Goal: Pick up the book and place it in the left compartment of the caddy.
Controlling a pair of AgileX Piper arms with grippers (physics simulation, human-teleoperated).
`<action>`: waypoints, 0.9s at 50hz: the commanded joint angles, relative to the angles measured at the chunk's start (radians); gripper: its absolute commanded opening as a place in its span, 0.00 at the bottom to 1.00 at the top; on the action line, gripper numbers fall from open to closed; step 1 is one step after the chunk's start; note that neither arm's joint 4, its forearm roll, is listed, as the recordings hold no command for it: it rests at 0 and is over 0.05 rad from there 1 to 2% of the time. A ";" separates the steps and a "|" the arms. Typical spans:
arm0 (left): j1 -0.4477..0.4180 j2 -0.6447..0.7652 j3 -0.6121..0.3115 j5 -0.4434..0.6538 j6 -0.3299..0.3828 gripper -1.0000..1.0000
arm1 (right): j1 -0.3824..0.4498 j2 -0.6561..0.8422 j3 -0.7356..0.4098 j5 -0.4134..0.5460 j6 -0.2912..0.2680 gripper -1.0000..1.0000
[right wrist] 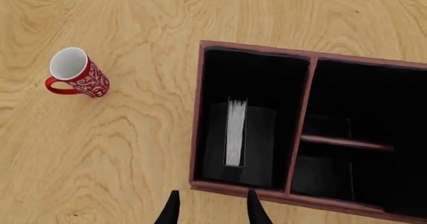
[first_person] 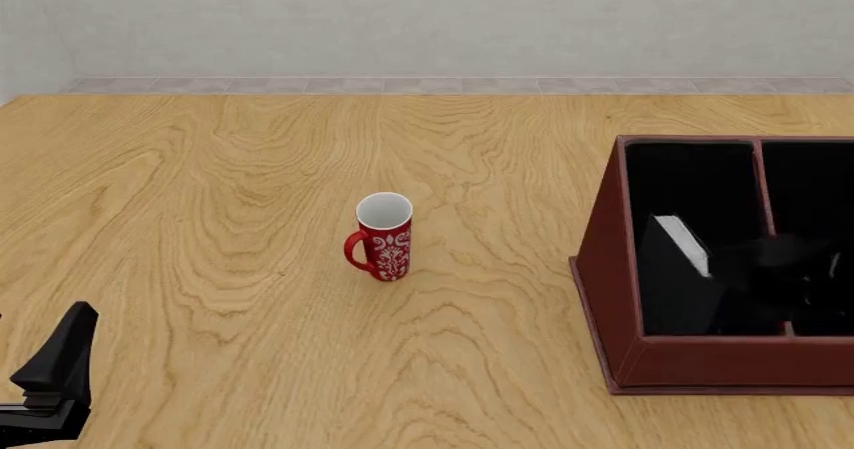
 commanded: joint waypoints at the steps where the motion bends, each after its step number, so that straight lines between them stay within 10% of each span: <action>1: 0.000 0.000 0.000 0.000 0.000 1.00 | 0.008 -0.048 -0.045 0.058 0.001 1.00; 45: 0.000 0.000 0.000 0.000 0.000 1.00 | 0.100 -0.159 -0.169 0.123 0.031 1.00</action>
